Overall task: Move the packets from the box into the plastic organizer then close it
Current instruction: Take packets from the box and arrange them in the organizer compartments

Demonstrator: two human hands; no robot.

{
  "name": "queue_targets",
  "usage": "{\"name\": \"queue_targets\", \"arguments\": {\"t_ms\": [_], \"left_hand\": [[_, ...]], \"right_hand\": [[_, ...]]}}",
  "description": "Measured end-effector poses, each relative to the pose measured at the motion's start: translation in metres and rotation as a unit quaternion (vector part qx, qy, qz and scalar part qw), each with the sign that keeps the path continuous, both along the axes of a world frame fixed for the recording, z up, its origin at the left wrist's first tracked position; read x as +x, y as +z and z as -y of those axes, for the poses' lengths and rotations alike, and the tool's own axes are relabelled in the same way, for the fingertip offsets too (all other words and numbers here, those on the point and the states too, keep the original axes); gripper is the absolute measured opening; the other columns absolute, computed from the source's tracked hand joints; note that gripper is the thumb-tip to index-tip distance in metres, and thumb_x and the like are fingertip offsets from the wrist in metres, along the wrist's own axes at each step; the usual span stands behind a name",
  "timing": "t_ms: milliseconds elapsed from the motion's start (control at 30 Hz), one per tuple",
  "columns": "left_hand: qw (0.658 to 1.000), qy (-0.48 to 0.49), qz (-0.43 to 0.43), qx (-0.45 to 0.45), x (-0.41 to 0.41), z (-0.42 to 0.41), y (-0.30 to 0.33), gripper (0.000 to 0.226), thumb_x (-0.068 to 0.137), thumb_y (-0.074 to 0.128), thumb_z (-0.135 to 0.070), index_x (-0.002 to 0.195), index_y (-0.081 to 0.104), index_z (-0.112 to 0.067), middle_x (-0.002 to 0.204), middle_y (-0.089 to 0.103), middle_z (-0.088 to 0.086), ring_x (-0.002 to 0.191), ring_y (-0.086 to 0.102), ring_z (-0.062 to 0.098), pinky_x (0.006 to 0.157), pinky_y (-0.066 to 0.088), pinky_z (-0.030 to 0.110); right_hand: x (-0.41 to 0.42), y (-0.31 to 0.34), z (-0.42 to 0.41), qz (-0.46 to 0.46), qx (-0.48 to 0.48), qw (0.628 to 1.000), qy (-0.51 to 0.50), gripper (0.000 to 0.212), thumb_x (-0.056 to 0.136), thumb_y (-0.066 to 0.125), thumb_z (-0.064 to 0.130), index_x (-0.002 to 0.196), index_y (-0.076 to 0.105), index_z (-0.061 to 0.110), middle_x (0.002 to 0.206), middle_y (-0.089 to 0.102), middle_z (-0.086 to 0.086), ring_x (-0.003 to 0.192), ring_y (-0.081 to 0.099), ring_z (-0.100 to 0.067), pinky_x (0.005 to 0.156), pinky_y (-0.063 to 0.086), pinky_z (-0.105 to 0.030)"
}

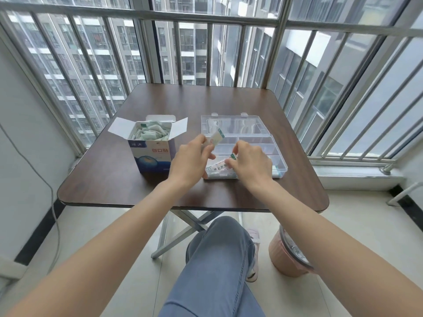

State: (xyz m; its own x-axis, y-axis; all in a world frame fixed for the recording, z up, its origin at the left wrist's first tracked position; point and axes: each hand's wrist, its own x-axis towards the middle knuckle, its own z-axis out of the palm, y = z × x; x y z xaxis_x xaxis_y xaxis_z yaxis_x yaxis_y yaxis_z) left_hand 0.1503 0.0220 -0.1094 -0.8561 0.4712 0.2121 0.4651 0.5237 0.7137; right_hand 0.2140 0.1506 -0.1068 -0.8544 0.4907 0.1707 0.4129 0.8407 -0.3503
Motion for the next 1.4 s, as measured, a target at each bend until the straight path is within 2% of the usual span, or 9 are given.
{"name": "queue_targets", "arguments": {"t_ms": [233,533,700,767,833,933,1067,1200,1400], "left_hand": [[0.997,-0.008,0.005,-0.076,-0.001,-0.002,-0.002,0.019,0.099,0.040,-0.029,0.087,0.046,-0.016,0.089,0.071,-0.005,0.047,0.063,0.019,0.076,0.052,0.041],[0.996,-0.022,0.015,-0.089,-0.005,-0.001,0.000,0.019,0.099,0.041,-0.028,0.085,0.046,-0.016,0.087,0.071,-0.004,0.041,0.061,0.015,0.075,0.053,0.040],[0.998,-0.043,0.042,-0.015,0.004,0.004,0.005,0.020,0.099,0.044,-0.028,0.079,0.046,-0.025,0.087,0.071,-0.007,0.043,0.063,0.018,0.069,0.050,0.031],[0.996,-0.050,0.073,0.029,0.008,0.008,0.011,0.017,0.099,0.046,-0.028,0.085,0.053,-0.020,0.081,0.073,-0.005,0.046,0.063,0.021,0.052,0.043,0.022],[0.990,-0.063,0.113,0.063,0.009,0.010,0.016,0.016,0.098,0.049,-0.026,0.091,0.058,-0.014,0.074,0.073,0.000,0.045,0.060,0.022,0.040,0.035,0.016],[0.978,-0.110,0.158,0.078,0.012,0.003,0.023,0.015,0.096,0.053,-0.027,0.096,0.061,-0.015,0.067,0.072,0.005,0.042,0.056,0.020,0.037,0.032,0.017],[0.973,-0.139,0.167,0.078,0.018,-0.020,0.029,0.014,0.097,0.051,-0.024,0.093,0.059,-0.013,0.069,0.071,0.005,0.039,0.054,0.013,0.035,0.030,0.016],[0.980,-0.121,0.149,0.054,0.017,-0.043,0.029,0.009,0.095,0.053,-0.013,0.094,0.061,-0.010,0.074,0.069,-0.003,0.040,0.057,0.008,0.034,0.031,0.015],[0.992,-0.086,0.031,-0.081,0.015,-0.078,0.018,0.009,0.088,0.062,-0.018,0.083,0.068,-0.020,0.081,0.071,0.001,0.054,0.063,0.013,0.063,0.053,0.026]], "right_hand": [[0.005,0.009,0.006,0.070,0.167,0.982,0.047,0.031,0.094,0.052,0.038,0.105,0.059,0.010,0.107,0.064,-0.011,0.101,0.062,-0.032,0.068,0.034,-0.030],[0.000,0.018,0.007,0.138,0.158,0.975,0.067,0.020,0.096,0.048,0.024,0.106,0.057,0.009,0.112,0.062,-0.012,0.104,0.059,-0.033,0.070,0.034,-0.030],[0.003,0.024,0.006,0.129,0.158,0.976,0.070,0.016,0.094,0.046,0.016,0.103,0.057,0.008,0.110,0.060,-0.013,0.101,0.060,-0.034,0.067,0.035,-0.030],[0.003,0.029,-0.003,0.086,0.090,0.991,0.056,0.011,0.091,0.047,0.014,0.096,0.056,0.009,0.107,0.062,-0.012,0.098,0.060,-0.034,0.068,0.041,-0.031],[0.004,0.037,-0.017,0.029,-0.123,0.989,0.078,0.022,0.087,0.055,0.013,0.108,0.061,0.014,0.106,0.064,-0.007,0.092,0.063,-0.025,0.070,0.050,-0.032],[0.015,0.049,-0.029,-0.026,-0.373,0.915,0.150,0.031,0.084,0.069,0.012,0.113,0.061,0.016,0.091,0.066,-0.001,0.070,0.061,-0.008,0.056,0.044,-0.020],[0.025,0.051,-0.045,-0.131,-0.379,0.909,0.114,0.004,0.081,0.068,0.000,0.085,0.066,0.001,0.063,0.064,0.001,0.046,0.054,0.000,0.044,0.035,-0.009],[0.035,0.040,-0.073,-0.132,-0.345,0.928,0.042,0.013,0.080,0.072,0.007,0.085,0.065,0.016,0.065,0.064,-0.001,0.050,0.054,-0.009,0.043,0.034,-0.009],[0.040,0.022,-0.098,-0.068,-0.241,0.968,0.001,0.016,0.081,0.068,0.011,0.075,0.064,0.025,0.072,0.068,-0.003,0.054,0.058,-0.013,0.057,0.046,-0.023]]}}
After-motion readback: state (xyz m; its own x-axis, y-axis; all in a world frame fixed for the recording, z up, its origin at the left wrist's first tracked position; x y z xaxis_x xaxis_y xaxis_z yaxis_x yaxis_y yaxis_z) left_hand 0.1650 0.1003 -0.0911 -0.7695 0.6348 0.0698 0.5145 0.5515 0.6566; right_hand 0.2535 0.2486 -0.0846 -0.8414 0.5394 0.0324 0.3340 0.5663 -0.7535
